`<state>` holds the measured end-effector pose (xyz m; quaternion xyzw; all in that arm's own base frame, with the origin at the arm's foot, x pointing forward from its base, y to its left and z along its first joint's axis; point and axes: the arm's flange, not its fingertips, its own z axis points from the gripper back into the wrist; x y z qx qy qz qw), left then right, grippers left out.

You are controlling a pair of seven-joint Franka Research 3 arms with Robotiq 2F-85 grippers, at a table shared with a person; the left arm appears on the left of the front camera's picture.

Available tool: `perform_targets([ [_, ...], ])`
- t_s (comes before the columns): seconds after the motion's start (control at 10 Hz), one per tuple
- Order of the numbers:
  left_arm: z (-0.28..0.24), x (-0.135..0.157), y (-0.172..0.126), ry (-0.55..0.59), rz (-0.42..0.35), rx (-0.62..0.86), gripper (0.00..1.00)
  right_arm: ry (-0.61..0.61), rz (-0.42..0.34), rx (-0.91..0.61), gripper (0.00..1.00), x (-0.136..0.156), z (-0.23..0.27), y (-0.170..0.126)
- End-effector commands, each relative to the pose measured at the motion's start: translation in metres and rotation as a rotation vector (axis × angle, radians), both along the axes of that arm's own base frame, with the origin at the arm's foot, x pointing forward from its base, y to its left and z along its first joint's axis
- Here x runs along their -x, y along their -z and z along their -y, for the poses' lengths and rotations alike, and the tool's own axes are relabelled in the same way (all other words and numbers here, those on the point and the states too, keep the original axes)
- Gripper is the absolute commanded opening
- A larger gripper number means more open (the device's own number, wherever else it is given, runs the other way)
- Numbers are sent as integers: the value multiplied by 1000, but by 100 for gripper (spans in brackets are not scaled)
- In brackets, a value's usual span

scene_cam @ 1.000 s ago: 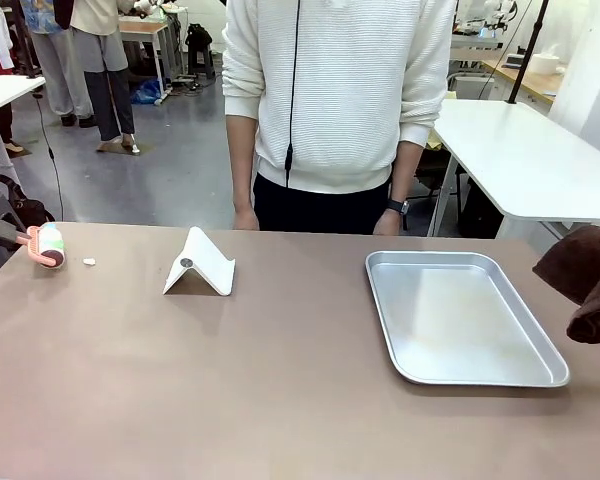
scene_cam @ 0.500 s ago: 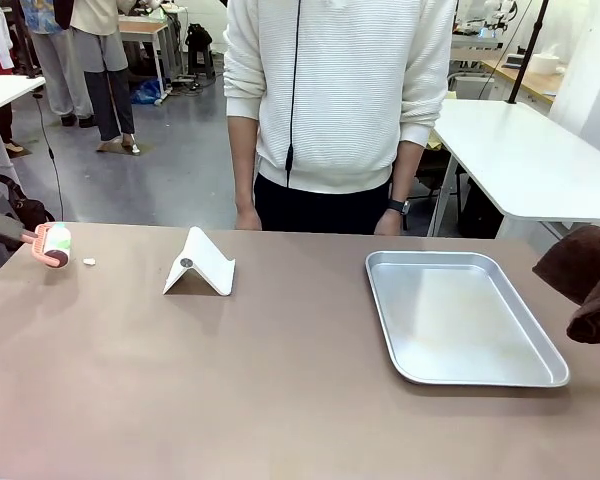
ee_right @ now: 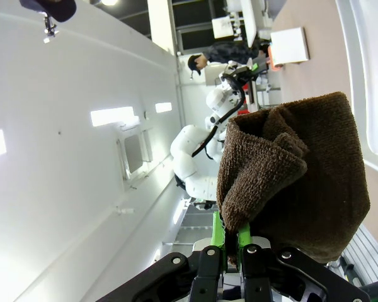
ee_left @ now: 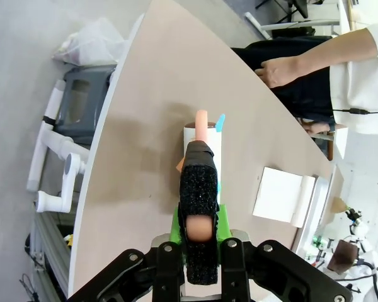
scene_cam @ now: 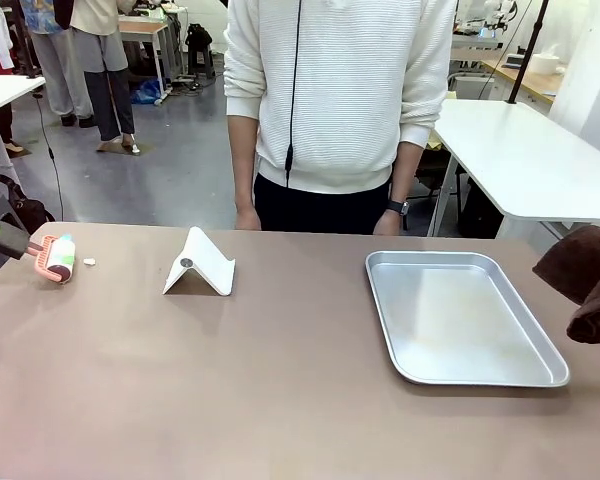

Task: Clean the surface of the table.
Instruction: Clean the area not pointed to by the person.

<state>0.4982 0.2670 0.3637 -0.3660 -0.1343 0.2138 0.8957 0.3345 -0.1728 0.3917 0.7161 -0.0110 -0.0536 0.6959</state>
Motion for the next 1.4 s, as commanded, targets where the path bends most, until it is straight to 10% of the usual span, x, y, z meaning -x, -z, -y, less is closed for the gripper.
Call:
perform_targets([
  [0.0, 15, -1, 6, 8, -15, -41, 22, -14, 3, -6, 8, 4, 0, -3],
  [0.8, 110, -52, 11, 129, -106, -114, 22, -14, 3, -6, 8, 4, 0, -3],
  [1.3, 132, -4, -47, 181, 142, 66, 22, -14, 3, -6, 8, 4, 0, -3],
])
